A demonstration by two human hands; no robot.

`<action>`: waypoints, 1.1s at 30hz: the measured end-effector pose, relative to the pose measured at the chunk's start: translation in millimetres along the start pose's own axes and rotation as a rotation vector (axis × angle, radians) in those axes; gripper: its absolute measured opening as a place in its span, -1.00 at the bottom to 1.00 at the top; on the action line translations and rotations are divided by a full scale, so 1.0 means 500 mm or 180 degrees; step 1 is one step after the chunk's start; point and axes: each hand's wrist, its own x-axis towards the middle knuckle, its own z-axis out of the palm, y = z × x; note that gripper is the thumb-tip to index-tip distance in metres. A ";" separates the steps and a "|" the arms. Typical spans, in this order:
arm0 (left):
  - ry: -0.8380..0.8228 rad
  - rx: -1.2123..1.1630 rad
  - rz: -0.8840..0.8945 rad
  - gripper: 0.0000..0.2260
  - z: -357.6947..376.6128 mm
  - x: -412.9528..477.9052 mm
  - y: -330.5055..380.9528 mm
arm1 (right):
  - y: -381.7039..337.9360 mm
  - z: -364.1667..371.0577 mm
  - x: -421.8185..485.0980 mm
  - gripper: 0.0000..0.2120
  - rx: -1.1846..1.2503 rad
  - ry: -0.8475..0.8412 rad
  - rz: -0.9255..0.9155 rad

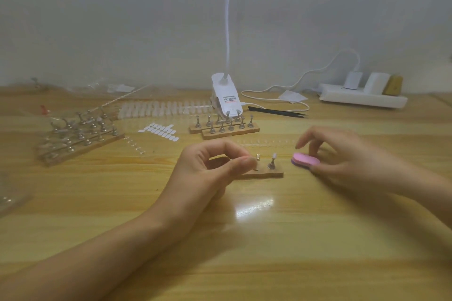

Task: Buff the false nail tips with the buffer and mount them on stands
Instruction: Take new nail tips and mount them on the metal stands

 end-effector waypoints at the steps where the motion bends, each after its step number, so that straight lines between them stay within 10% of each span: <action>1: -0.0023 -0.0005 -0.0014 -0.77 0.000 0.001 0.000 | -0.009 -0.002 -0.004 -0.65 -0.0262 0.0178 -0.0179; 9: -0.0588 -0.0082 0.0038 -0.90 0.008 -0.001 0.005 | -0.133 0.011 -0.060 -0.76 0.0709 0.0913 -0.1855; 17: -0.0574 0.0031 0.0126 -0.91 0.014 0.011 0.029 | -0.141 0.008 -0.059 -0.86 0.0870 0.1264 -0.1850; 27: -0.0344 0.2834 0.0503 -0.51 -0.014 0.071 0.043 | -0.106 0.004 -0.007 -0.85 0.0945 0.1314 -0.1404; 33: -0.0326 0.3185 0.0463 -0.35 0.003 0.070 0.003 | -0.088 0.050 0.018 -0.88 0.0470 0.1111 -0.1143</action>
